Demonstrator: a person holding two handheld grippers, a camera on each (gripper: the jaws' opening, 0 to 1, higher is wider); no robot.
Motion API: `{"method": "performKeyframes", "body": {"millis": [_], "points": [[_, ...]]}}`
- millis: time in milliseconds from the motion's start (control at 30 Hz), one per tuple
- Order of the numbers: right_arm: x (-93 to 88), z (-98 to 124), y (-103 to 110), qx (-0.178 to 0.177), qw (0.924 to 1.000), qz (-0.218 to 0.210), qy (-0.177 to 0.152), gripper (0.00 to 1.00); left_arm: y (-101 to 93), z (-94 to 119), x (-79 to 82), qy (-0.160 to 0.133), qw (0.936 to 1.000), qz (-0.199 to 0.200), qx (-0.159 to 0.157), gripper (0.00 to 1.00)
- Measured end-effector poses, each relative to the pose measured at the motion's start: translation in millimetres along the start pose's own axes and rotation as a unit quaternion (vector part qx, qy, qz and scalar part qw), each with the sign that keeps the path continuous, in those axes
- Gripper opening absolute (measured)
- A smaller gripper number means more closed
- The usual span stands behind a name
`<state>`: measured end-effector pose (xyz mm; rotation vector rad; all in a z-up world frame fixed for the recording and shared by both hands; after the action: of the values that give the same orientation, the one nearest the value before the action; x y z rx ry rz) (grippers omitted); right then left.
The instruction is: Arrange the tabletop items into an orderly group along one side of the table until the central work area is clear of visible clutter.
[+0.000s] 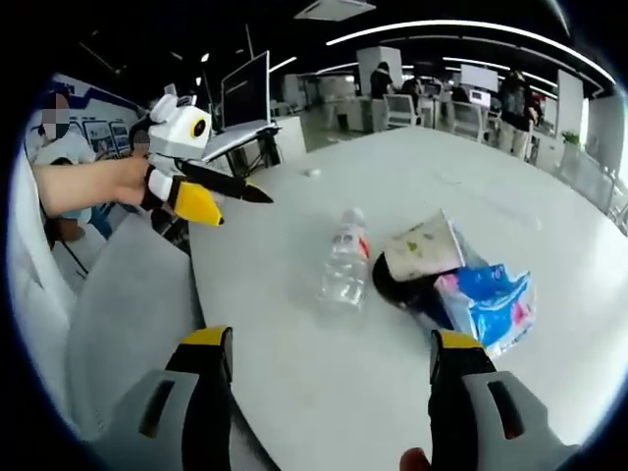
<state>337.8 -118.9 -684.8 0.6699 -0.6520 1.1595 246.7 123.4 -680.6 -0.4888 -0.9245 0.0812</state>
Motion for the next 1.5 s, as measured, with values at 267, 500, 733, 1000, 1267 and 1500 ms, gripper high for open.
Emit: {"method": "performKeyframes", "body": {"millis": [267,500,733,1000,1267,1500], "points": [[5.0,-9.7,-0.2,0.004,1.0000,-0.004,0.004,0.79,3.6,2.8,-0.1,-0.004,1.0000,0.006,0.002,0.96],[10.1,-17.9,1.4,0.011,0.9999,-0.003,0.006,0.77,5.1,2.8,-3.2,-0.003,1.0000,0.008,0.003,0.96],[15.9,-29.7,2.7,0.022,0.9997,0.002,0.012,0.75,6.7,4.7,-5.3,-0.016,0.9997,0.016,0.001,0.96],[23.1,-42.0,3.7,0.032,0.9992,0.014,0.018,0.74,9.7,7.4,-10.0,-0.016,0.9995,0.025,0.003,0.96],[25.0,-50.7,1.3,0.040,0.9984,0.026,0.031,0.74,12.1,9.3,-12.6,-0.019,0.9993,0.032,0.004,0.96],[28.7,-63.4,4.5,0.048,0.9979,0.027,0.035,0.74,14.0,10.2,-16.2,-0.015,0.9992,0.036,0.005,0.96]]}}
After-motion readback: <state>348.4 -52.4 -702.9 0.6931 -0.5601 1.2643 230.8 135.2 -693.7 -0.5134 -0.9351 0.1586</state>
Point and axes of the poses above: the point that each gripper's makers call its tool centre point, and the gripper's own axes: z roughly backward along the fingers, y roughly to its left, x roughly out of its top, the point moved 9 cm from there along z, roughly backward along the fingers
